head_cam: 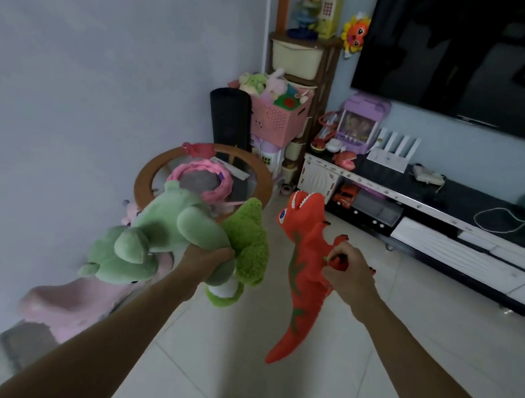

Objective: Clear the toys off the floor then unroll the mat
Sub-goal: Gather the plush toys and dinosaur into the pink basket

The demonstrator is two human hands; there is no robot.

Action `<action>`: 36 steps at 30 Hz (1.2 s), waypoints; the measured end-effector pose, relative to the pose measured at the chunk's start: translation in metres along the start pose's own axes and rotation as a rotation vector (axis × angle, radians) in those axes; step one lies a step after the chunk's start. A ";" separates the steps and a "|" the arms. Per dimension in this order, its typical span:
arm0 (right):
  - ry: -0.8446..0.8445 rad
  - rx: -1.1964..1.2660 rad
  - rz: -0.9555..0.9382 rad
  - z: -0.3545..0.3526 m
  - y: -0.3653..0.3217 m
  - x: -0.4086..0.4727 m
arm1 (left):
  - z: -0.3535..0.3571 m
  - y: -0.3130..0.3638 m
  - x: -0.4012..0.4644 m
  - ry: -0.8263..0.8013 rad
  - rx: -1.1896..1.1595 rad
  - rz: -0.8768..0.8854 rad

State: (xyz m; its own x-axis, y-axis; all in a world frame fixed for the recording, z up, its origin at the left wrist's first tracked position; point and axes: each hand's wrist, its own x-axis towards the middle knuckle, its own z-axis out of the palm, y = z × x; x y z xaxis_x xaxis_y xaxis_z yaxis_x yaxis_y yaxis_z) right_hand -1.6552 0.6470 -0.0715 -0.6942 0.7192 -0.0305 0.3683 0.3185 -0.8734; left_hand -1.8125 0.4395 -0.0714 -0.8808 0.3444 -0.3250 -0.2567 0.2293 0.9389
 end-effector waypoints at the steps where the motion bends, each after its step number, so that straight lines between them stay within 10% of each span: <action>1: 0.006 -0.005 -0.003 0.000 -0.003 0.009 | 0.002 0.006 0.008 0.000 0.020 0.013; 36: -0.217 0.168 -0.114 -0.060 -0.041 0.548 | 0.211 0.226 0.378 0.214 0.249 0.161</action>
State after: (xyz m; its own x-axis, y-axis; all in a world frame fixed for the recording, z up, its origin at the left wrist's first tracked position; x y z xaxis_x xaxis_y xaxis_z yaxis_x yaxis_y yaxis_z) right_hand -2.0136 1.0650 -0.0233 -0.8481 0.5296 -0.0149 0.1853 0.2701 -0.9448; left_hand -2.1195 0.8140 -0.0059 -0.9720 0.2023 -0.1193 -0.0262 0.4115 0.9111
